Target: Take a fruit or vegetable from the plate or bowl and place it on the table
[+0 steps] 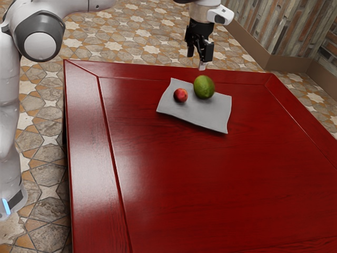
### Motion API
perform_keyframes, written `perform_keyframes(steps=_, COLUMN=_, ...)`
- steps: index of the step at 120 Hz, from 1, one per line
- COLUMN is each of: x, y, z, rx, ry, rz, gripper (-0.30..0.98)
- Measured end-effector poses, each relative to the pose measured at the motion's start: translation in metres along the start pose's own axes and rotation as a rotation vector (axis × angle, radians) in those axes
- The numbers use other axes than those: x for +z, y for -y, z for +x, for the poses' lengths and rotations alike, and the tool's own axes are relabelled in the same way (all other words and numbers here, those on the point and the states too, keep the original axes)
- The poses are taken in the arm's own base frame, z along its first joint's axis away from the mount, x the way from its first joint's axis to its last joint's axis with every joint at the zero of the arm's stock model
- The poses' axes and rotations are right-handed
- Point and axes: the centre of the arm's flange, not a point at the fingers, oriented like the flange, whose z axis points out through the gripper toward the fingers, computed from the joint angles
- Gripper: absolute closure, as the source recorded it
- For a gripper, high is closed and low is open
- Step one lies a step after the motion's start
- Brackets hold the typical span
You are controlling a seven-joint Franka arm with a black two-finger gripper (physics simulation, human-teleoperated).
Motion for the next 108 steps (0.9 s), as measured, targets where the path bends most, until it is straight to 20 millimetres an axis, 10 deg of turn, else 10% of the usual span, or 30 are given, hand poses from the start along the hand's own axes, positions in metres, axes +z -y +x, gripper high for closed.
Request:
perform_keyframes(steps=34, x=-0.001, y=-0.002, z=0.0, rx=0.004, ry=-0.002, rz=0.004, gripper=0.0)
perform_keyframes(steps=54, x=-0.05, y=0.019, z=-0.005, rx=-0.031, ry=-0.065, rz=0.075, gripper=0.0)
perform_keyframes(steps=76, x=0.007, y=0.143, z=0.002, rx=-0.267, ry=0.072, rz=0.144, gripper=0.0)
perform_keyframes(steps=108, x=0.084, y=0.185, z=-0.002, rx=-0.319, ry=0.177, rz=0.094, gripper=0.0)
